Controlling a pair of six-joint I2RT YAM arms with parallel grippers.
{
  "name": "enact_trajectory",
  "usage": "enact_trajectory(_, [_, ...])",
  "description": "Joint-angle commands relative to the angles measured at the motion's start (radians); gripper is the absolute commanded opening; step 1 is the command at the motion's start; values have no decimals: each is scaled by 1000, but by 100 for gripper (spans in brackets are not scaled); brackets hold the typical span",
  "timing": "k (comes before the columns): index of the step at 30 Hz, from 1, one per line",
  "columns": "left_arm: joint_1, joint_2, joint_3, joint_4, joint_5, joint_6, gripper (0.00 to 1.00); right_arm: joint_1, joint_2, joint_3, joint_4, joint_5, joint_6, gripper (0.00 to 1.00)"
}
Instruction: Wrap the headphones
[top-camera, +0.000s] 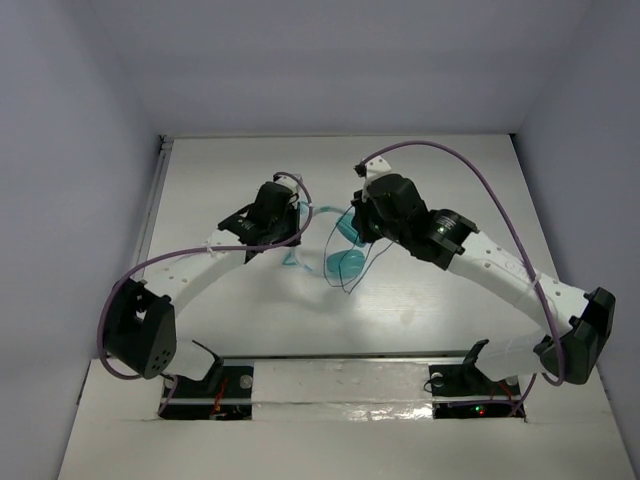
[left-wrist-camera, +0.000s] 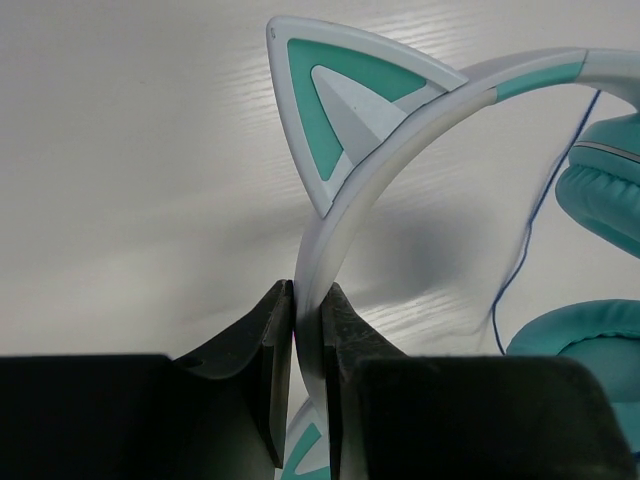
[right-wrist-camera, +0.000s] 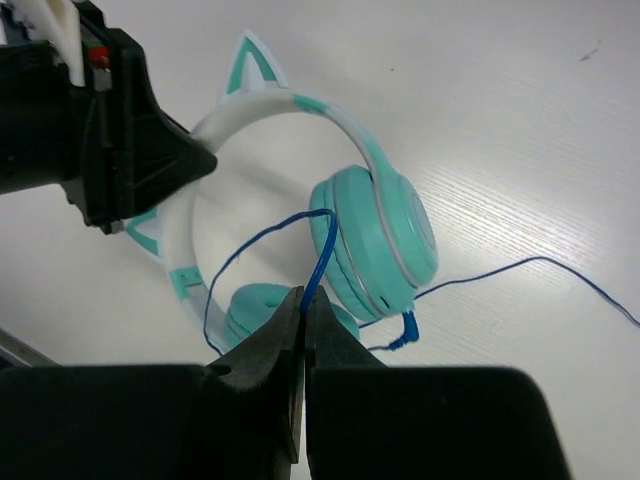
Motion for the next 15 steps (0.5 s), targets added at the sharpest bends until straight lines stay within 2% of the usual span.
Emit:
enact_trajectory(1, [4, -48, 123, -123, -121, 36, 0, -8, -65, -18, -4, -8, 7, 0])
enact_trajectory(8, [4, -61, 179, -231, -211, 142, 0, -8, -131, -89, 17, -123, 26, 0])
enact_trajectory(15, [4, -84, 133, -212, 45, 214, 0, -29, -81, -96, 6, 61, 35, 0])
